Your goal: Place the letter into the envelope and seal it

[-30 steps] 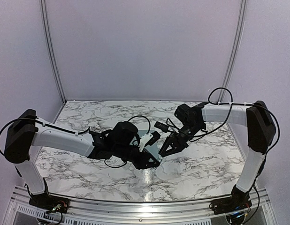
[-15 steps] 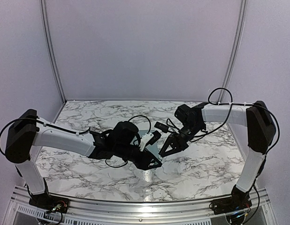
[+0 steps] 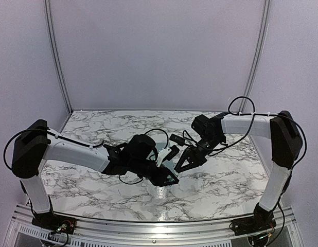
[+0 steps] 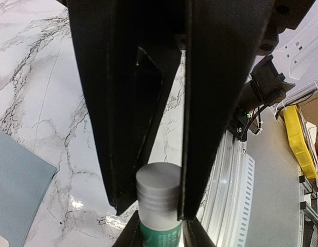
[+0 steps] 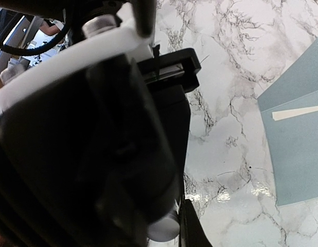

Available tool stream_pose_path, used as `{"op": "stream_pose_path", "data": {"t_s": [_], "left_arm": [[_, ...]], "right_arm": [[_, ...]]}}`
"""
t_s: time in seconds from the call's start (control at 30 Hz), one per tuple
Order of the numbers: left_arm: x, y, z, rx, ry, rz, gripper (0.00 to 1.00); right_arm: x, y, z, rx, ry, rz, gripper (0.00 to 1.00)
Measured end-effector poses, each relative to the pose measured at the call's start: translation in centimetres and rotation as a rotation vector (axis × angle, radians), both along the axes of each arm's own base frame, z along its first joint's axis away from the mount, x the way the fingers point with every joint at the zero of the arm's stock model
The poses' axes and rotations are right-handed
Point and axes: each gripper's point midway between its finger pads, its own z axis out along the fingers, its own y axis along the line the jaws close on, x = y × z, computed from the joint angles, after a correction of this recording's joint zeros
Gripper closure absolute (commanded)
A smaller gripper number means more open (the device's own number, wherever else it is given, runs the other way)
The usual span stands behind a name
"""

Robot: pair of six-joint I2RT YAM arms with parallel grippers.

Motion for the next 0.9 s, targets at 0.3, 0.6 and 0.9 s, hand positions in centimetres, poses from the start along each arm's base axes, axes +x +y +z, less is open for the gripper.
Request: {"op": "stream_pose_path", "data": {"t_s": [0.3, 0.6, 0.9], "left_arm": [[0.0, -0.1, -0.2, -0.002, 0.02, -0.005, 0.93], [-0.2, -0.3, -0.1, -0.016, 0.026, -0.023, 1.0], [0.7, -0.7, 0.7, -0.06, 0.015, -0.011, 1.0]], "right_arm": [[-0.2, -0.1, -0.2, -0.002, 0.003, 0.005, 0.95], [-0.4, -0.4, 0.0, -0.003, -0.036, 0.026, 0.96], [2.3, -1.5, 2.5, -0.002, -0.081, -0.005, 0.96]]}}
